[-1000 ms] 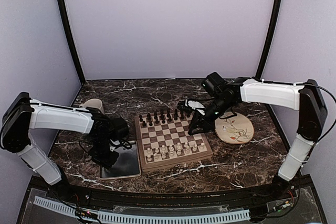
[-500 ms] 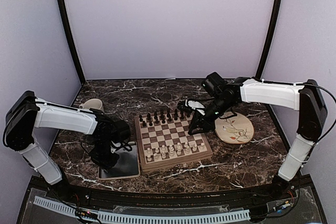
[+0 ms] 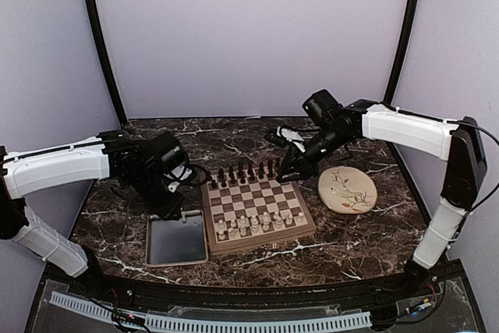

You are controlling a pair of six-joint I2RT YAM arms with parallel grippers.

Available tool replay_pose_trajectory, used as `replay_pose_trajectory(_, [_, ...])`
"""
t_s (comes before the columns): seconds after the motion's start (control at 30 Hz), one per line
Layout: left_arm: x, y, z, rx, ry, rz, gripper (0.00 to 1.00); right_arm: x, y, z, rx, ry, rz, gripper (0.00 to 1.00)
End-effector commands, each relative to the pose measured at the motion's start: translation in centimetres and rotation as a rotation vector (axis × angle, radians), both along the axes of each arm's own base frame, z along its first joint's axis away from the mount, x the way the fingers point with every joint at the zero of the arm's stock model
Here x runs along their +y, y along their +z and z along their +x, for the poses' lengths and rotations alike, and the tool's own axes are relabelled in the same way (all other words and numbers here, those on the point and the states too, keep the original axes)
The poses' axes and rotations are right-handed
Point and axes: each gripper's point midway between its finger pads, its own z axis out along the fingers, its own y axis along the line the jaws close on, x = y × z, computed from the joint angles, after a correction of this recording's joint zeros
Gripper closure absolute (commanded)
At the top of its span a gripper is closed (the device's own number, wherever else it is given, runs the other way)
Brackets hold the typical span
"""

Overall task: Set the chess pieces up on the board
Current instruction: Pick up the pawn from the storage box, then pass from the left arm to the right

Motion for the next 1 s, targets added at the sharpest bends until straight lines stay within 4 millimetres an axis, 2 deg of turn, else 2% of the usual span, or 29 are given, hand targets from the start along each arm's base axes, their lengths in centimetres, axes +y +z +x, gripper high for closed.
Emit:
replay_pose_trajectory(0.0, [-6.3,5.1,2.8,-0.219,-0.219,-0.253,0.90,0.2,4.3,1.9,0.045,-0.064,0.128,0.72])
replay_pose_trajectory(0.17, [-13.3,9.6,5.3,-0.426,-0.362,-0.536,0.89,0.7,6.0,2.9,0.156,-0.092,0.210,0.68])
replay_pose_trajectory(0.37, [-17.6,9.9,6.6,-0.514,-0.457,-0.671,0.89,2.1,5.3,2.2,0.356,-0.053,0.242,0.67])
replay_pose_trajectory(0.6, [-19.9,9.1,7.4,-0.501,-0.483,-0.710,0.89,3.7,4.9,2.0,0.433,-0.030,0.256,0.66])
replay_pose_trajectory(0.97, [-20.7,8.5,7.3,-0.466,-0.491,-0.724,0.89,6.0,3.2,0.5,0.482,0.014,0.213,0.65])
